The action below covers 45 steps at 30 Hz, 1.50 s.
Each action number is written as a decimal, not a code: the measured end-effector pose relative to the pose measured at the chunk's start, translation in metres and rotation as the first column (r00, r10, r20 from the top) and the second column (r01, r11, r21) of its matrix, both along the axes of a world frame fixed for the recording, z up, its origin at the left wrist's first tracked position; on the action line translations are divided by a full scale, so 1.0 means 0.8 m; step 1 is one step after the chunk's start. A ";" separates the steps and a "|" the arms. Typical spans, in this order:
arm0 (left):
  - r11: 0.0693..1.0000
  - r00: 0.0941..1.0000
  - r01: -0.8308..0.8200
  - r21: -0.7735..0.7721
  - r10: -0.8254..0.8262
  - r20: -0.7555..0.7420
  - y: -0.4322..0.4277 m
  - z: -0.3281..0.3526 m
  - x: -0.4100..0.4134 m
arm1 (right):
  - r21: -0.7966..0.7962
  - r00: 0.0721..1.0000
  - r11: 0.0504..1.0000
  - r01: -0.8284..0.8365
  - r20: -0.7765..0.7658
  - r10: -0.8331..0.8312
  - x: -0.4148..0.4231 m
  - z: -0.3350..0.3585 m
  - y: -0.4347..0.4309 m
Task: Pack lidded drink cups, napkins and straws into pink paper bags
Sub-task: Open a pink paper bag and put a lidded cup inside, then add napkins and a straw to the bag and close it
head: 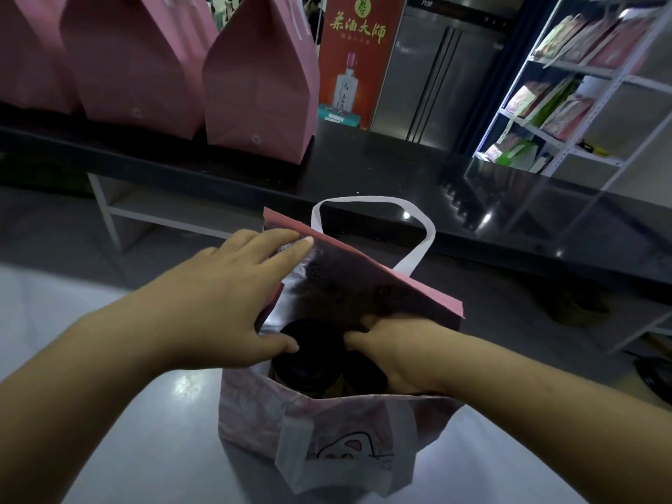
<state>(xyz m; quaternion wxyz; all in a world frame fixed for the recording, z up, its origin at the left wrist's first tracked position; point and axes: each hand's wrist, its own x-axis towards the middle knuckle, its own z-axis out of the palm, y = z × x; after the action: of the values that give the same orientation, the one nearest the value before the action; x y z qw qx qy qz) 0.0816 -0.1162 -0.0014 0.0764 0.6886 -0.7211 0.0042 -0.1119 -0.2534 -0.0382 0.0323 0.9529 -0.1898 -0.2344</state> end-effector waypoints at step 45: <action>0.828 0.822 0.530 -0.183 -0.555 -0.129 -0.135 -0.056 -0.672 | 0.083 0.554 0.642 0.762 0.431 -0.712 -0.736 0.007 0.003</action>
<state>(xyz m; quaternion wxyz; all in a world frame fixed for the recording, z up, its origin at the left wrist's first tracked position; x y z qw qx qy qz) -0.4563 -0.2241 -0.0463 0.1859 0.4449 -0.8756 -0.0285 -0.7004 -0.2511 -0.0328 -0.0572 0.8079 -0.5866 -0.0010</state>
